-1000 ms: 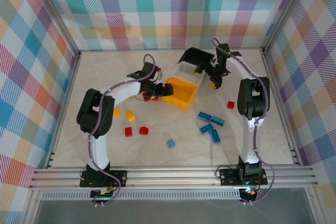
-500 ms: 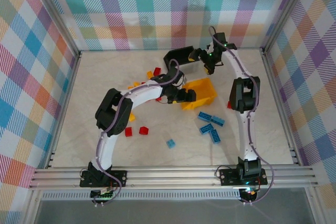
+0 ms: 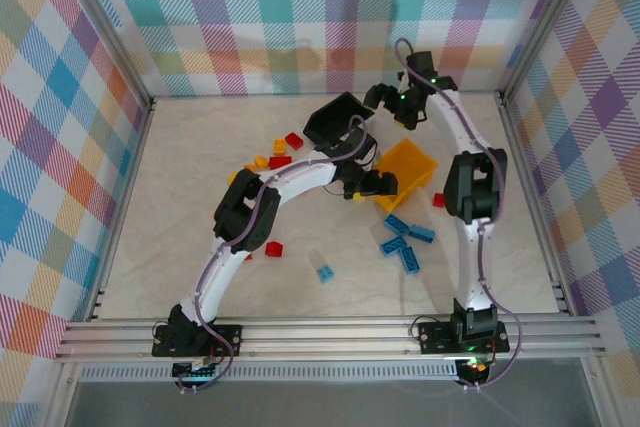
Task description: Sort the legos into containers by color
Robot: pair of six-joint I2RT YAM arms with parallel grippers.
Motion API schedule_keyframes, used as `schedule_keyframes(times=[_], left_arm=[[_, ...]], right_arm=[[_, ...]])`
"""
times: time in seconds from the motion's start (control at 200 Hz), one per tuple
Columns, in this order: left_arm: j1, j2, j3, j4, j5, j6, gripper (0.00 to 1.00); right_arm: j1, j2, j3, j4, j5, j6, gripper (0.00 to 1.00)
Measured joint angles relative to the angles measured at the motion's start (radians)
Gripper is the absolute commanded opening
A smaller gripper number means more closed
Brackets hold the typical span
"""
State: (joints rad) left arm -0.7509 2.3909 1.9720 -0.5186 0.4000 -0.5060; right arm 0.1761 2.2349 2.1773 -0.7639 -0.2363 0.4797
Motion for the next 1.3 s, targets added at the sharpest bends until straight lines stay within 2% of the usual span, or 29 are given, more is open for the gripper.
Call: schedule_keyframes(times=[0.25, 0.41, 0.545, 0.705, 0.81, 0.92, 1.1, 1.3], left_arm=[[-0.003, 0.086, 0.148, -0.027, 0.013, -0.049, 0.92], [-0.007, 0.087, 0.151, -0.023, 0.011, -0.032, 0.93], [-0.008, 0.041, 0.076, -0.013, 0.010, 0.002, 0.93], [-0.010, -0.108, -0.102, -0.053, -0.020, 0.042, 0.93], [-0.006, -0.231, -0.210, -0.067, -0.042, 0.059, 0.93], [0.007, -0.369, -0.313, -0.084, -0.061, 0.069, 0.93], [0.062, -0.562, -0.476, -0.090, -0.089, 0.077, 0.94], [0.150, -0.662, -0.576, -0.115, -0.114, 0.077, 0.94]], right_arm=[[-0.072, -0.455, -0.249, -0.048, 0.065, 0.008, 1.00], [-0.184, -0.646, -0.577, -0.159, 0.091, 0.058, 0.95], [-0.243, -0.739, -0.862, -0.272, 0.152, 0.077, 0.91], [-0.249, -0.827, -1.004, -0.324, 0.176, 0.077, 0.84], [-0.249, -0.831, -1.053, -0.313, 0.167, 0.059, 0.76], [-0.249, -0.755, -1.059, -0.283, 0.157, 0.019, 0.69], [-0.250, -0.604, -1.030, -0.222, 0.168, -0.059, 0.68], [-0.250, -0.470, -0.938, -0.162, 0.176, -0.125, 0.67]])
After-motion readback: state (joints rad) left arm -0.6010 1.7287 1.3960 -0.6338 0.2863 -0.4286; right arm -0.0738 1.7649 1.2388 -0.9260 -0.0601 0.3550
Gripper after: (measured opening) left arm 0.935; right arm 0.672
